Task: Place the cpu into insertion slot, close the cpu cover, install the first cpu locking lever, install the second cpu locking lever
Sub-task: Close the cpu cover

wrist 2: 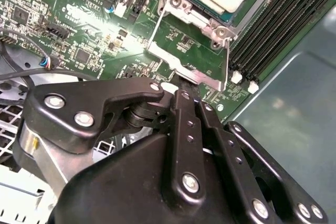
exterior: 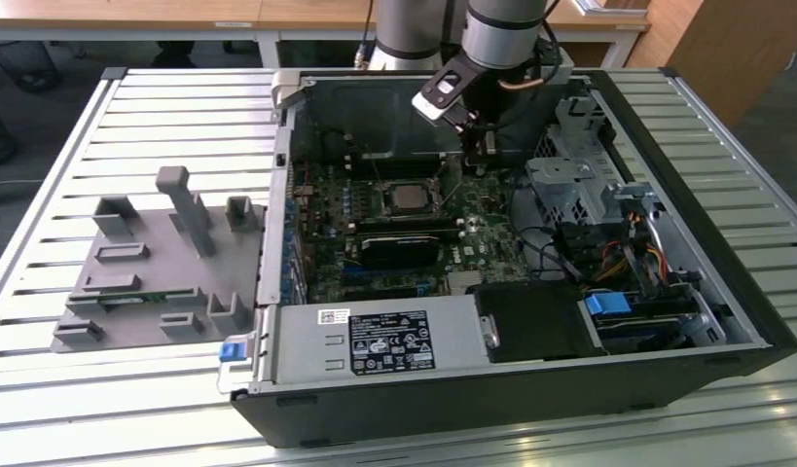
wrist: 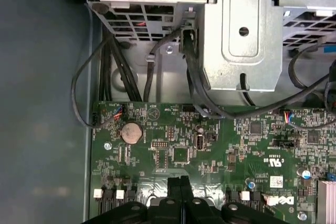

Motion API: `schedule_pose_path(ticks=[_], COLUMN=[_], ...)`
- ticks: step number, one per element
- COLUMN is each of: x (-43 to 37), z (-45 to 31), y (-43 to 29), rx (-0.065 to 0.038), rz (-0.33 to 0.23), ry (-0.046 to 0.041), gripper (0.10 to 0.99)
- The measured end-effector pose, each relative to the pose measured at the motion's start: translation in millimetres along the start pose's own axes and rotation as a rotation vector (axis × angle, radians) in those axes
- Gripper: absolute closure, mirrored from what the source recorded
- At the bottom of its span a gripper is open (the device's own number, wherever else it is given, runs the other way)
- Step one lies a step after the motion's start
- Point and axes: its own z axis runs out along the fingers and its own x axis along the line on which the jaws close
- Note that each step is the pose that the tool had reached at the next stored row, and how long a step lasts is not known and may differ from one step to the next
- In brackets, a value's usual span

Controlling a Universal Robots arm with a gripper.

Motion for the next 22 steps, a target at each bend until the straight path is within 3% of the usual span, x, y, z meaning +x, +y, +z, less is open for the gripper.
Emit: schedule_pose_path(ticks=[17, 22], x=[0.2, 0.2], z=[1.4, 3.3], y=[-25.9, -29.7], rx=[0.0, 0.0], rz=[0.0, 0.0], ry=[-0.0002, 0.0], gripper=[0.98, 0.98])
